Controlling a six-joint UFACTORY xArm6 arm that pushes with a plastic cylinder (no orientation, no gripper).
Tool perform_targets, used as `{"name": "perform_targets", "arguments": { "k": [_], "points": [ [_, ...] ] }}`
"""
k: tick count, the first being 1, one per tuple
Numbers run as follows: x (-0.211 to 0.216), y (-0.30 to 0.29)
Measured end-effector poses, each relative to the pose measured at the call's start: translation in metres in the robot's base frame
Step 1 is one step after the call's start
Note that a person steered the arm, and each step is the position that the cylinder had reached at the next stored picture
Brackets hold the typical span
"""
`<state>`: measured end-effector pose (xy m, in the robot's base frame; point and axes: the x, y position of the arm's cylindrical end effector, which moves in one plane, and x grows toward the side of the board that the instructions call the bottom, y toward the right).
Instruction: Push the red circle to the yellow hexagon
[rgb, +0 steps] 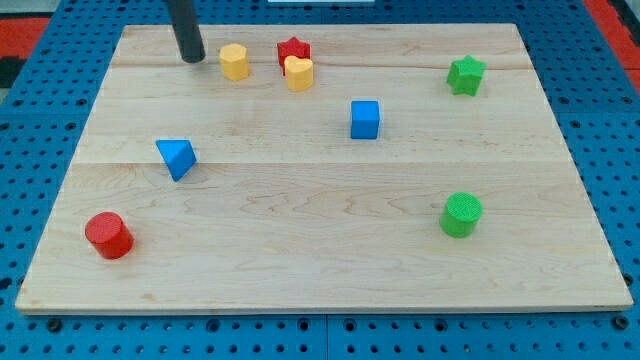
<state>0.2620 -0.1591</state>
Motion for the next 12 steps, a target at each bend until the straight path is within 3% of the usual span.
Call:
{"name": "perform_targets", "arguments": {
  "k": [2,3,5,8,9,11,12],
  "points": [
    [0.0,0.076],
    [0.0,0.016],
    [0.016,-0.008],
    [0.123,0.048],
    [0.18,0.077],
    [0.276,0.075],
    [0.278,0.075]
  ]
}}
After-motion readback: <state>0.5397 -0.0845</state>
